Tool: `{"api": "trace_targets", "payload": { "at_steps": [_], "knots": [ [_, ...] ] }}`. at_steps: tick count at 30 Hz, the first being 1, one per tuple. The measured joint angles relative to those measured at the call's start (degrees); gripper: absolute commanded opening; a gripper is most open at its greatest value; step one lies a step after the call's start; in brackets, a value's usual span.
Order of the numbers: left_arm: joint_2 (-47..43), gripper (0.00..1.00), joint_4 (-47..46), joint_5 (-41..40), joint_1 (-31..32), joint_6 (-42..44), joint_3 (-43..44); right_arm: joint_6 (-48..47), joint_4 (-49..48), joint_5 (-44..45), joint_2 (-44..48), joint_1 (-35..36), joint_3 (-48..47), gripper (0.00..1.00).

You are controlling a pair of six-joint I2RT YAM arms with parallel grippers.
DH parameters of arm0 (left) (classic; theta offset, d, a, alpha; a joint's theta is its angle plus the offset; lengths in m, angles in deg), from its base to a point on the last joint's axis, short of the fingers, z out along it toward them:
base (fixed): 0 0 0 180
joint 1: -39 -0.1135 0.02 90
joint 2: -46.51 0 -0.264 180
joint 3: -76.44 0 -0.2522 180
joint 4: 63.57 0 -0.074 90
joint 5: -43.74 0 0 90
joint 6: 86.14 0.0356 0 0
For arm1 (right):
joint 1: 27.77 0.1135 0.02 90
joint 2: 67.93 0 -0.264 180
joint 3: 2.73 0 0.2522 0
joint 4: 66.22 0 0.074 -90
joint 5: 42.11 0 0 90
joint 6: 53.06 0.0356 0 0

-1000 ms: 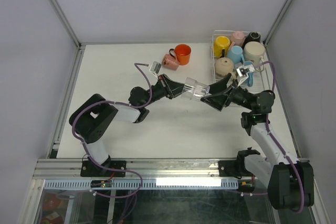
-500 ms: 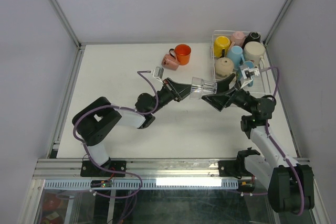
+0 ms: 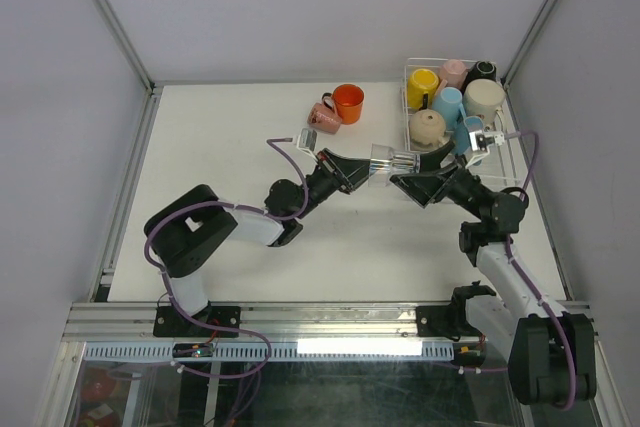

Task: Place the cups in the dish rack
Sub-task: Turn the cup upside down in the dish rack.

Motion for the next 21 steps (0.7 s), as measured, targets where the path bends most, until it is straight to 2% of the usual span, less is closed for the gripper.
{"api": "trace_targets", "payload": {
  "at_steps": [7,8,9,15,21],
  "knots": [
    [0.8,0.0,-0.2,-0.4,0.4,-1.4,0.9,2.1,-0.5,1.0,0.0,-1.0,0.5,0.67],
    [0.9,0.03,-0.2,-0.4,0.4,-1.5,1.0,2.2,-0.5,1.2,0.0,-1.1,0.5,0.64],
    [1.0,0.05,-0.2,-0.5,0.4,-1.6,1.0,2.3,-0.5,1.2,0.0,-1.1,0.6,0.62],
    [1.0,0.36,-0.2,-1.8,0.3,-2.4,1.0,1.7,-0.5,1.1,0.1,-1.3,0.7,0.48],
    [1.0,0.55,-0.2,-3.5,0.3,-2.4,-0.8,0.7,-0.5,0.7,0.2,-2.2,0.7,0.41]
  ]
}}
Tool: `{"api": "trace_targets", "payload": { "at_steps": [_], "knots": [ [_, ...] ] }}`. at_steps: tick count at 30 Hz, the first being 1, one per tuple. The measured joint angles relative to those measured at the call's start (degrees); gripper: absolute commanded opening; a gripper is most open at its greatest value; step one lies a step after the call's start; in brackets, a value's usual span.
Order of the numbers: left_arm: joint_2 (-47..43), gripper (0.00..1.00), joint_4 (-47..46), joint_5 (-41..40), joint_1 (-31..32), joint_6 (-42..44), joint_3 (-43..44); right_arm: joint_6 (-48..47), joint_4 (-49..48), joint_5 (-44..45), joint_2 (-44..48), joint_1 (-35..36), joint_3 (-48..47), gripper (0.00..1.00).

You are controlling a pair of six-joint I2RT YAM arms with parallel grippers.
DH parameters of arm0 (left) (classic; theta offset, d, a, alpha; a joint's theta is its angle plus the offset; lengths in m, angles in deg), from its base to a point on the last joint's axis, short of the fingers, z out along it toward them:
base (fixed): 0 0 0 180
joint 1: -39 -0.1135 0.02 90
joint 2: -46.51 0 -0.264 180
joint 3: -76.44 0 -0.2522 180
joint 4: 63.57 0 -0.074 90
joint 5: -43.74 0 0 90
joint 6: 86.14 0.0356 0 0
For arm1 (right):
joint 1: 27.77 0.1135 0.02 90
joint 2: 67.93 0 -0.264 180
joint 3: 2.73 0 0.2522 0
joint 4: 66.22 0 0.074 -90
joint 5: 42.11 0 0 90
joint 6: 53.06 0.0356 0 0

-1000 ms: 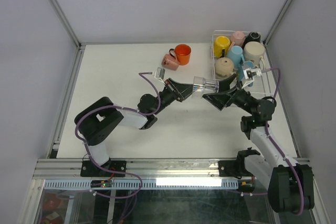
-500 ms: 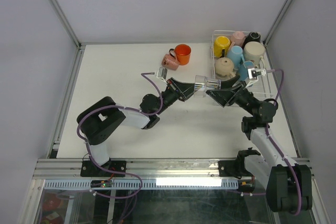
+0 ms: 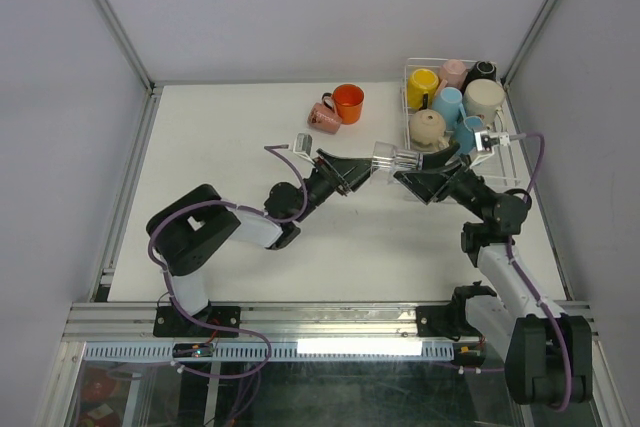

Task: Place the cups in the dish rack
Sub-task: Turn the cup upside down in the dish rack.

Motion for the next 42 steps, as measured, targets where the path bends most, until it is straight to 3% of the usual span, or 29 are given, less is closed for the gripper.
{"api": "trace_targets", "payload": {
  "at_steps": [8,13,23,27,28,29,32,34,38,42],
  "knots": [
    [-1.9,0.6,0.0,-1.5,-0.3,1.8,-8.1,-2.3,1.3,-1.1,0.4,-2.3,-0.1,0.33],
    [-7.2,0.6,-0.1,-0.8,-2.4,3.2,-14.8,-7.1,8.7,-3.3,1.0,-4.8,-2.9,0.31],
    [-18.3,0.65,3.3,14.4,-20.3,2.0,-21.8,-16.5,40.4,-4.8,1.7,-10.5,-15.4,0.31],
    [-29.1,0.8,21.2,22.3,-25.3,10.3,-15.5,-35.7,54.8,-0.2,1.4,-12.7,-21.2,0.31],
    [-31.5,0.93,29.1,23.7,-25.6,14.9,-11.9,-37.9,56.3,0.6,1.3,-13.2,-22.0,0.31],
    [-33.4,0.98,37.0,24.6,-25.7,20.2,-7.7,-40.7,58.9,1.7,1.0,-13.5,-23.4,0.31],
    [-38.1,0.99,58.7,24.2,-25.6,37.2,3.7,-49.9,67.6,5.3,-1.6,-14.2,-29.5,0.31],
    [-42.1,0.99,68.5,21.8,-25.7,47.3,6.6,-55.8,73.9,7.4,-4.1,-14.6,-34.2,0.31],
    [-51.6,0.99,81.7,14.7,-25.7,62.9,4.5,-66.4,86.4,11.9,-10.4,-15.7,-43.4,0.31],
    [-57.5,0.99,89.5,9.0,-25.7,71.0,0.3,-75.1,97.0,16.2,-16.7,-16.2,-50.9,0.31]
  ]
}}
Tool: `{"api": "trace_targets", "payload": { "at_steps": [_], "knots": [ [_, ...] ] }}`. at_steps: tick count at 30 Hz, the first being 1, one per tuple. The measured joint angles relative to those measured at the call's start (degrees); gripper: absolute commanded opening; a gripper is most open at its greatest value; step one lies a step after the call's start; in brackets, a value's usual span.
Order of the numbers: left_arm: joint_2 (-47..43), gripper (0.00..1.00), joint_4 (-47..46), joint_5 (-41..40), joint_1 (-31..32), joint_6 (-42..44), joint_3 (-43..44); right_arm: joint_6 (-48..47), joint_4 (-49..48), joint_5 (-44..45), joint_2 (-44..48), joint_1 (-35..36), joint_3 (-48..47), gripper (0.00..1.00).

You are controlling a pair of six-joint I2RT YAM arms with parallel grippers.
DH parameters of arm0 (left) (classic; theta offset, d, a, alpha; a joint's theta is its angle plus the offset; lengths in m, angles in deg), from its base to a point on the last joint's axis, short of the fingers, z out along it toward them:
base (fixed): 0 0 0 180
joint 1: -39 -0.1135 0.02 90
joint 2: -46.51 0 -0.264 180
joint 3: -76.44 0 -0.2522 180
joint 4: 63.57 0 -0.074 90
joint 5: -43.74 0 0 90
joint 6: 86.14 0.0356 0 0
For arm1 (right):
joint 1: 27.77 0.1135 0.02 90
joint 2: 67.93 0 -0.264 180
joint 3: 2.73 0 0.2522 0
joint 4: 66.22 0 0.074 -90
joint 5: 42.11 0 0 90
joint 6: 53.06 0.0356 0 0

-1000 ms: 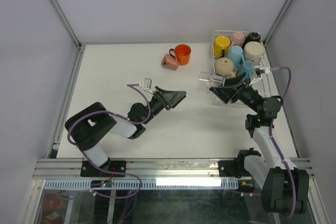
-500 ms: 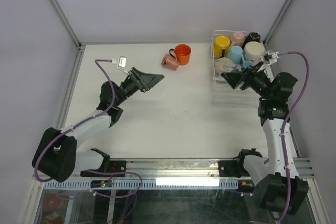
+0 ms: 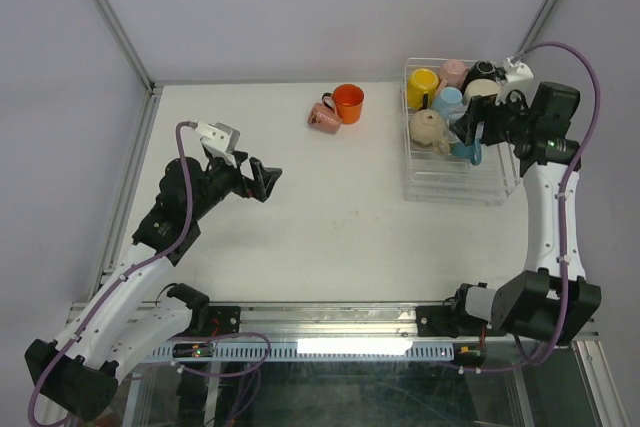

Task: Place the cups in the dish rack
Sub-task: Turn the cup upside down in the dish rack.

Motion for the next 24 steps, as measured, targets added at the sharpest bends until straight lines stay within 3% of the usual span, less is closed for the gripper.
{"api": "trace_targets", "payload": {
  "at_steps": [9,24],
  "knots": [
    [-1.5,0.99,5.5,-2.6,0.0,5.0,-1.6,-10.8,13.0,5.4,-10.0,-0.1,-6.7,0.31],
    [-1.4,0.99,6.2,-3.0,0.0,5.7,-1.6,-18.6,19.2,12.3,-21.6,-0.1,-9.6,0.31]
  ]
}}
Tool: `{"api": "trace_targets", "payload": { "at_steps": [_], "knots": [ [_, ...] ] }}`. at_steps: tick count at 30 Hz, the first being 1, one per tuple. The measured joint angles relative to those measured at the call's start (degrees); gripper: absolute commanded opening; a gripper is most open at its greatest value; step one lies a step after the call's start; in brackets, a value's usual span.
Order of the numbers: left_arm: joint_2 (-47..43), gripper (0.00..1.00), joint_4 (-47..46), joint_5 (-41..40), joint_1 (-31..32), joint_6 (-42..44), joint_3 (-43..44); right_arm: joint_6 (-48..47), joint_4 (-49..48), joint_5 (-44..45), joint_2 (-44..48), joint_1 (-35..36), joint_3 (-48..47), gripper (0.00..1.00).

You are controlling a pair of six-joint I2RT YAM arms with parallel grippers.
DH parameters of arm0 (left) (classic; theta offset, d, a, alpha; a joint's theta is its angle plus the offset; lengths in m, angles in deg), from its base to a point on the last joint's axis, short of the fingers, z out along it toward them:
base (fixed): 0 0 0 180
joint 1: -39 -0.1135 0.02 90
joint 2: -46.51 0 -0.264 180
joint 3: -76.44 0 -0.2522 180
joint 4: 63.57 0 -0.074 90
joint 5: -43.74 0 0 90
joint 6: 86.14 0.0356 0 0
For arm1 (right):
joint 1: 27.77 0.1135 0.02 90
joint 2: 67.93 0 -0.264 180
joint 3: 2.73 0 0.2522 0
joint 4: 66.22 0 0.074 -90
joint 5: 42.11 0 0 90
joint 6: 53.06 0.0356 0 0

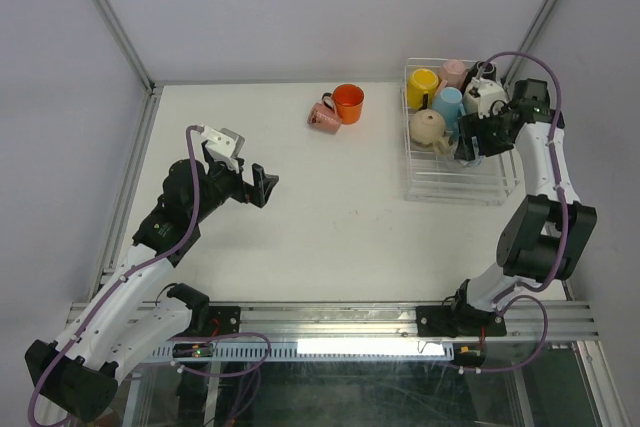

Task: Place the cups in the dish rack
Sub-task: Turn the cup upside down in the dish rack.

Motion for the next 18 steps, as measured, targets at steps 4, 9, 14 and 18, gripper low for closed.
{"api": "trace_targets", "payload": {
  "at_steps": [4,9,14,18],
  "knots": [
    [0.0,0.99,0.1,0.0,0.0,0.0,0.0,-1.4,1.0,1.0,-1.3,0.0,-0.4,0.31],
    [0.1,0.99,0.2,0.0,0.0,0.0,0.0,-3.0,3.1,0.2,-2.0,0.4,-0.5,0.32],
    [0.4,0.99,0.6,0.0,0.0,0.0,0.0,-3.6,4.8,0.0,-2.4,3.5,-0.6,0.32],
    [0.4,0.99,0.8,0.0,0.0,0.0,0.0,-3.4,5.6,0.1,-3.6,7.6,-1.6,0.33]
  ]
}}
